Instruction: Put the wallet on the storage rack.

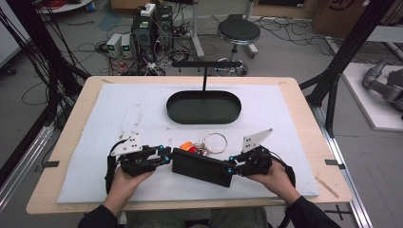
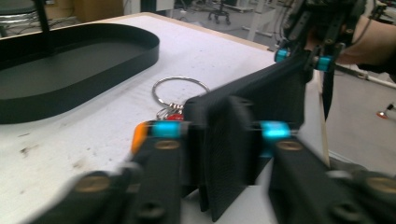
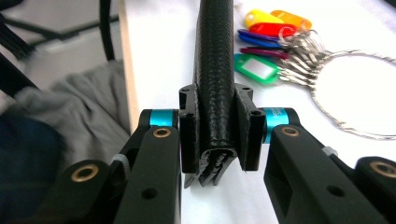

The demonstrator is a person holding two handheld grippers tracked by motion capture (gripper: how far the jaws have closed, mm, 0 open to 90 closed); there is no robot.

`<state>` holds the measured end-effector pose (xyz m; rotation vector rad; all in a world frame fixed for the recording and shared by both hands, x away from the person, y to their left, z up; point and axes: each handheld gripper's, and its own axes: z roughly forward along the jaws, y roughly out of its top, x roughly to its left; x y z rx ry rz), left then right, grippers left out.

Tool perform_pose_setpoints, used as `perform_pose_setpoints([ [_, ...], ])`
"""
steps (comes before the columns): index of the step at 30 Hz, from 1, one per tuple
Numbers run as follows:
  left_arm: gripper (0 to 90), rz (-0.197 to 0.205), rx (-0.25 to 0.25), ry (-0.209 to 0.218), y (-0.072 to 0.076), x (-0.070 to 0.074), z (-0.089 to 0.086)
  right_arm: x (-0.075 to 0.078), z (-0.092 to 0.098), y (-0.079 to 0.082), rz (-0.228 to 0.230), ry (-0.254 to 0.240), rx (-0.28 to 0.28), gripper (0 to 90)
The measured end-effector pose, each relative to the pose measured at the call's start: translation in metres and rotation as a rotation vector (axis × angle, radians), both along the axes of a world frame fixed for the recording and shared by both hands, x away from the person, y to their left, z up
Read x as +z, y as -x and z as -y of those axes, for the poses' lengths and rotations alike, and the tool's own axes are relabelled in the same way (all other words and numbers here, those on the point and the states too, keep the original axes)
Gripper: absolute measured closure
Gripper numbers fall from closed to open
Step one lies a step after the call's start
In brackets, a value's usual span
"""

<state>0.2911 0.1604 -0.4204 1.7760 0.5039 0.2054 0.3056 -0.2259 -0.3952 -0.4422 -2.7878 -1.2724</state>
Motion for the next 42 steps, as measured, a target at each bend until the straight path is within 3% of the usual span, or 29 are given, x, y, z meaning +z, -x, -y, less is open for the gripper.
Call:
perform_pose_setpoints([
  [4,47.3,0.012,-0.055,-0.068,-0.002,-0.003,0.011,0.001,0.005,-0.002,0.046,0.009,0.055,75.1],
  [5,42.6,0.012,-0.055,-0.068,-0.002,-0.003,0.011,0.001,0.005,-0.003,0.058,0.007,0.071,75.1],
  [6,42.6,0.003,-0.064,-0.091,-0.003,-0.005,0.015,0.001,0.005,-0.003,0.058,0.007,0.071,75.1],
  [7,38.4,-0.001,-0.086,-0.125,-0.006,-0.009,0.021,0.001,0.006,-0.004,0.074,0.01,0.109,75.1],
  [9,37.8,0.001,-0.095,-0.137,-0.007,-0.01,0.024,0.001,0.006,-0.003,0.084,0.01,0.128,75.0],
  [11,44.7,-0.012,-0.147,-0.155,-0.009,-0.012,0.03,0.001,0.006,-0.002,0.095,0.012,0.142,74.8],
  [12,55.3,-0.002,-0.161,-0.164,-0.009,-0.013,0.031,0.001,0.006,-0.002,0.098,0.012,0.139,74.5],
  [15,64.4,-0.014,-0.179,-0.156,-0.009,-0.014,0.029,-0.002,0.009,-0.004,0.096,-0.003,0.118,71.3],
  [18,71.1,-0.039,-0.192,-0.123,-0.01,-0.016,0.026,-0.006,0.014,-0.007,0.072,-0.037,0.072,54.9],
  [19,72.2,-0.047,-0.194,-0.113,-0.01,-0.016,0.026,-0.008,0.015,-0.009,0.05,-0.043,0.065,54.7],
  [22,74.0,-0.051,-0.203,-0.087,-0.009,-0.018,0.025,-0.016,0.015,-0.011,0.025,-0.017,0.047,49.9],
  [26,73.0,-0.036,-0.234,-0.078,-0.007,-0.019,0.026,-0.023,0.015,-0.012,0.019,-0.042,0.044,61.0],
  [27,70.6,-0.041,-0.24,-0.083,-0.006,-0.021,0.027,-0.022,0.016,-0.012,0.022,-0.043,0.045,66.7],
  [30,53.7,-0.056,-0.233,-0.127,-0.004,-0.025,0.036,-0.023,0.018,-0.013,0.027,-0.055,0.071,68.8],
  [31,54.2,-0.05,-0.243,-0.143,-0.003,-0.025,0.039,-0.023,0.018,-0.012,0.034,-0.055,0.075,69.0],
  [33,63.4,-0.035,-0.249,-0.157,-0.002,-0.025,0.043,-0.023,0.018,-0.011,0.043,-0.053,0.088,69.4],
  [34,68.6,-0.034,-0.257,-0.157,-0.003,-0.025,0.043,-0.022,0.018,-0.01,0.048,-0.048,0.093,68.6],
  [38,73.6,-0.036,-0.259,-0.141,-0.002,-0.023,0.042,-0.02,0.02,-0.01,0.057,-0.075,0.051,53.0],
  [42,74.3,-0.019,-0.238,-0.139,-0.001,-0.018,0.042,-0.016,0.031,-0.015,0.052,-0.134,-0.043,41.2],
])
